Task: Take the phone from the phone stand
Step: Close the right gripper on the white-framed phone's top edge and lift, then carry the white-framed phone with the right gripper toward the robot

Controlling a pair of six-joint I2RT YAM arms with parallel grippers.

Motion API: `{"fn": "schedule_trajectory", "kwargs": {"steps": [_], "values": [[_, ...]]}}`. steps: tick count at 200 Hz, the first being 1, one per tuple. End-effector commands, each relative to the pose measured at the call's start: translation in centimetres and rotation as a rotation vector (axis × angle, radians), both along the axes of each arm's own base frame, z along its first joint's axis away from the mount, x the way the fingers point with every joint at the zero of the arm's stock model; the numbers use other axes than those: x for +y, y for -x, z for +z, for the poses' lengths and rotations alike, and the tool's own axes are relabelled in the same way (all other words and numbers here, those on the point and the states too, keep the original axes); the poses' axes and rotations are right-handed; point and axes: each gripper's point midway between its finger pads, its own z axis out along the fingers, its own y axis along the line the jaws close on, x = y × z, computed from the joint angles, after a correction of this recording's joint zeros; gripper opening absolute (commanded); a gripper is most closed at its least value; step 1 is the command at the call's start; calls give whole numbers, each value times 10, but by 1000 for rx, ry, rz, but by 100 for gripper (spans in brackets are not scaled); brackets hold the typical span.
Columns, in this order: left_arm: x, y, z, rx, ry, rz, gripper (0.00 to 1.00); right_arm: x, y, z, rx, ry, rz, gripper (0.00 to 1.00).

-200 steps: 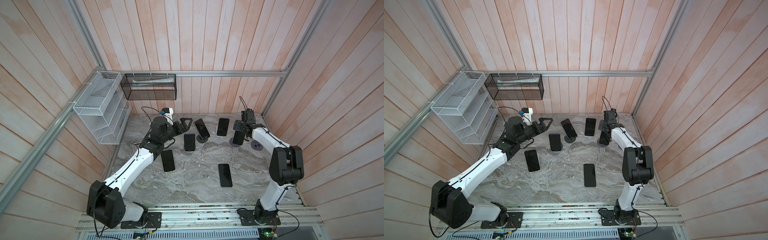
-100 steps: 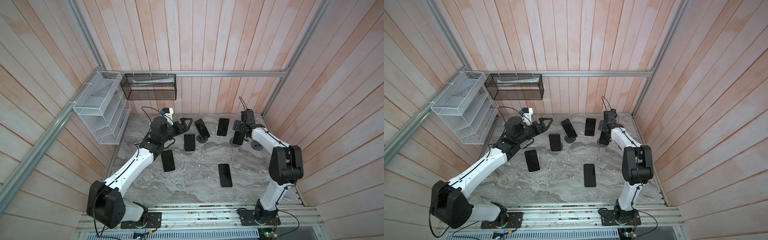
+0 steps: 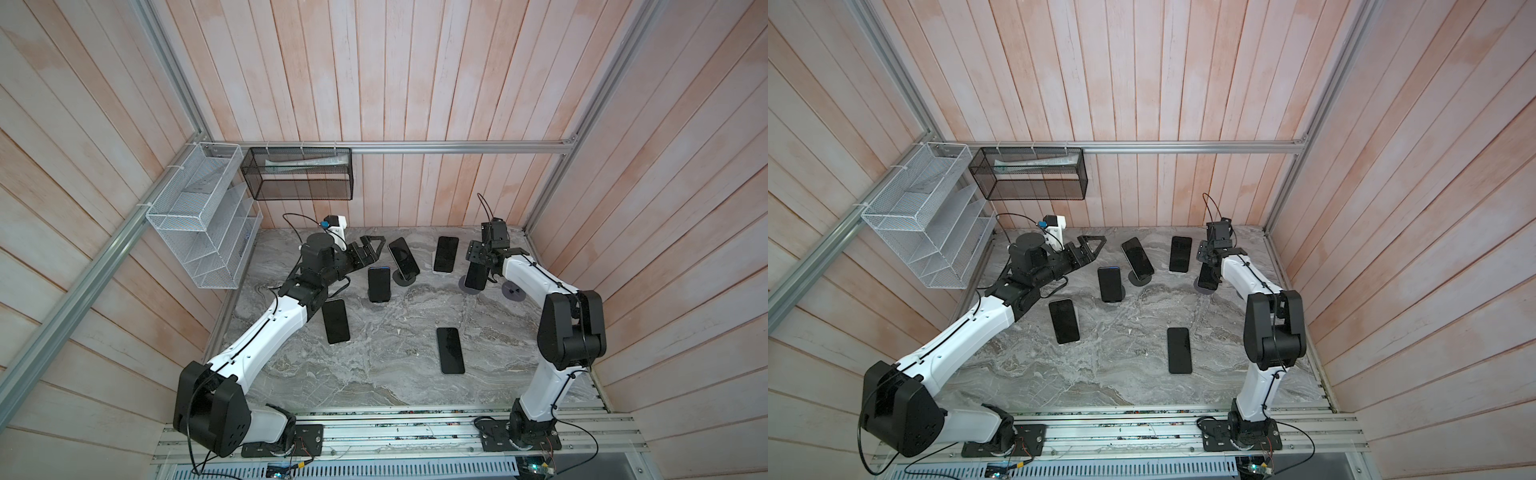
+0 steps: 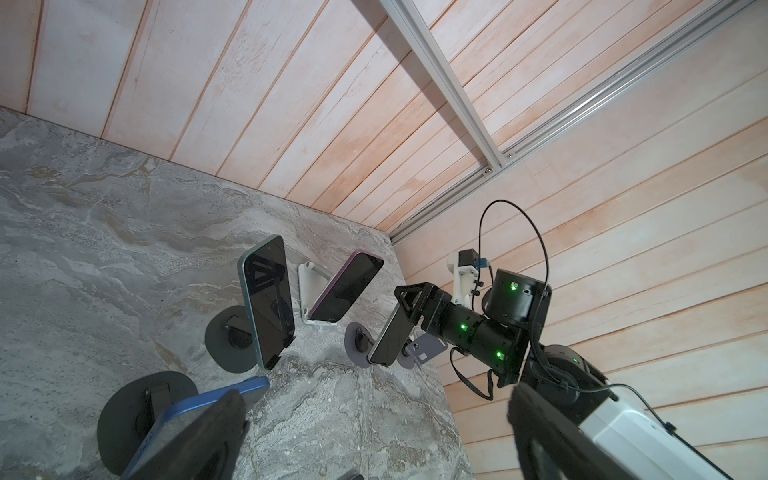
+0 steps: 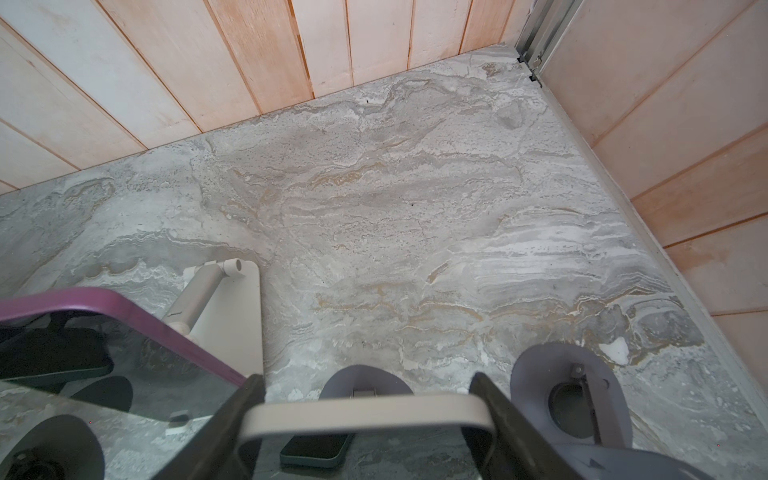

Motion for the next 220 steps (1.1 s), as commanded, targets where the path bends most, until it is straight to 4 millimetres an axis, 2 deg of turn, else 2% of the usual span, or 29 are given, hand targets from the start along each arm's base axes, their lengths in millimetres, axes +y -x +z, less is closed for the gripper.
{"fn": "schedule_trajectory", "kwargs": {"steps": [1,51,100,139,189,220], "values": [[1,0,5,-34,-4,-3,100,5,5,23,-52,13,9,69],[-2,2,8,-40,8,-20,100,3,23,49,-108,25,-1,68],[-10,8,11,-55,-1,-45,100,-4,40,66,-144,45,-3,68],[-17,13,13,-83,-34,-55,100,5,57,81,-170,34,22,66],[-43,23,3,-81,-87,-113,100,26,94,75,-150,21,55,66],[-45,22,-1,-77,-100,-111,100,41,119,68,-114,-27,63,66]]}}
